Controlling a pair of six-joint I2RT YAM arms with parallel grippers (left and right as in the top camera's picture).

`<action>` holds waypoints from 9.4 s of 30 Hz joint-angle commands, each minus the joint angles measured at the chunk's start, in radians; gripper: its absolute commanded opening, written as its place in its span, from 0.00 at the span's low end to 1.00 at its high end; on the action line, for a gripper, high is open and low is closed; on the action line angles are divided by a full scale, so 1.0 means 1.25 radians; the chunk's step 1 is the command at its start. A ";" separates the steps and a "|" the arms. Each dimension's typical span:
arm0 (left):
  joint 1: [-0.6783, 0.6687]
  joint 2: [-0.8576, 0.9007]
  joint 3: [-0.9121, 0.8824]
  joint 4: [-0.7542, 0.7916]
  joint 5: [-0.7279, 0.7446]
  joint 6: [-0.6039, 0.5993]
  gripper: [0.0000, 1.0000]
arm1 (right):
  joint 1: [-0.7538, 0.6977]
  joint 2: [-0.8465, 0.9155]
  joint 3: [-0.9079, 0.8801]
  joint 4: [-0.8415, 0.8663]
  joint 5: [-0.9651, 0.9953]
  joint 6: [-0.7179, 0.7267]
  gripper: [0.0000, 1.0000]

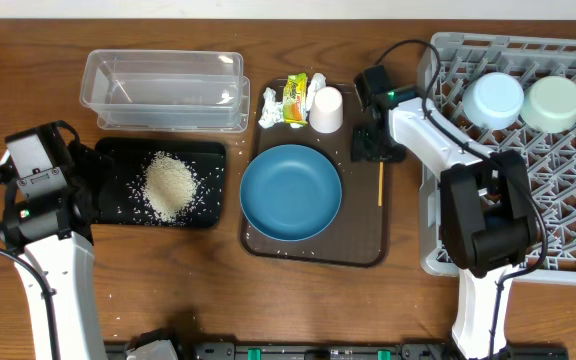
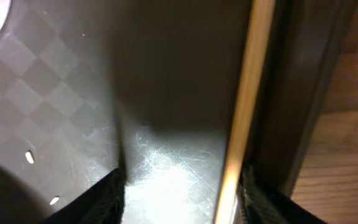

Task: Sort waste into correct bins and load items into the dishwasher rack

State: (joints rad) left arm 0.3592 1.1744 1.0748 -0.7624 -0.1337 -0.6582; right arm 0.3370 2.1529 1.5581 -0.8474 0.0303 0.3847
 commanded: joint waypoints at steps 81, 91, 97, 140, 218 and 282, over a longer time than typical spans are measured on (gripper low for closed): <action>0.004 0.006 0.013 -0.003 -0.004 -0.008 0.92 | 0.109 -0.058 0.062 0.387 0.087 -0.243 0.95; 0.004 0.006 0.013 -0.003 -0.004 -0.008 0.92 | 0.104 0.007 0.061 0.360 0.041 -0.227 0.94; 0.004 0.006 0.013 -0.003 -0.004 -0.008 0.92 | 0.111 0.021 0.061 0.354 0.018 -0.218 0.88; 0.004 0.006 0.013 -0.003 -0.004 -0.008 0.92 | -0.701 -0.345 0.062 0.163 0.090 -0.195 0.59; 0.004 0.006 0.013 -0.003 -0.004 -0.008 0.92 | 0.475 -0.020 0.060 -0.088 -0.146 -0.407 0.52; 0.004 0.006 0.013 -0.003 -0.004 -0.008 0.91 | -0.663 -0.626 -0.264 -0.141 -1.136 -0.503 0.01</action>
State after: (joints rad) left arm 0.3592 1.1763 1.0748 -0.7624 -0.1337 -0.6582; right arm -0.4713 1.3602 1.2449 -1.0363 -1.2884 -0.2008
